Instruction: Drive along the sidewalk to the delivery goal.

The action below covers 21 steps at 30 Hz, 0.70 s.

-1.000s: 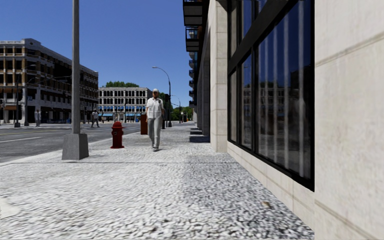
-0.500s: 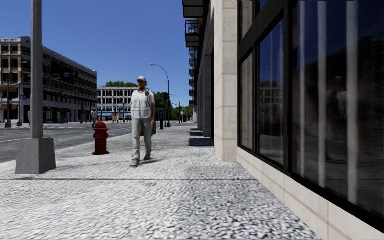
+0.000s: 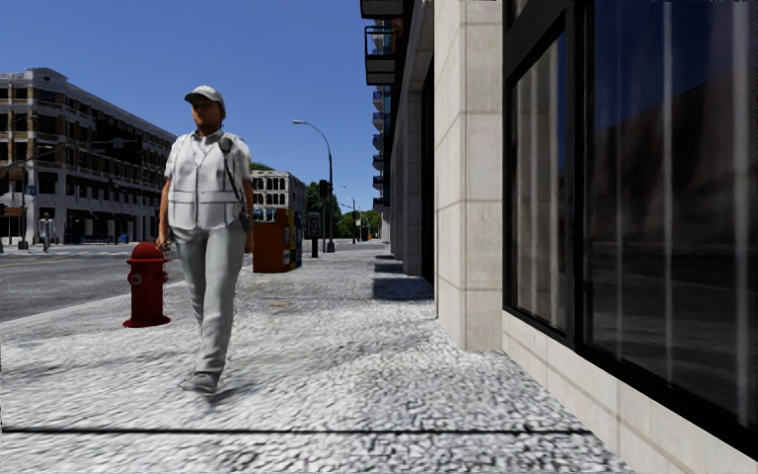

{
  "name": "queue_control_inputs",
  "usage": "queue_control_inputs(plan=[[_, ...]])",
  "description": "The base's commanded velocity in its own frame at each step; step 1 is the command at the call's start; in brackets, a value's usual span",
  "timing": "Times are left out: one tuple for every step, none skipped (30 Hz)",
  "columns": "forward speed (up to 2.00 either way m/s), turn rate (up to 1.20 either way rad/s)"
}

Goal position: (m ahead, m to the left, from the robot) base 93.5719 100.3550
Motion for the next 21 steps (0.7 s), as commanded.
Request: queue_control_inputs(plan=[[2.00, 0.00], [2.00, 0.00], [2.00, 0.00], [2.00, 0.00], [2.00, 0.00], [2.00, 0.00], [2.00, 0.00], [2.00, 0.00], [2.00, 0.00], [2.00, 0.00], [2.00, 0.00], [2.00, 0.00], [2.00, 0.00], [2.00, 0.00], [2.00, 0.00], [2.00, 0.00], [2.00, 0.00], [2.00, 0.00], [2.00, 0.00], [2.00, 0.07], [2.00, 0.07]])
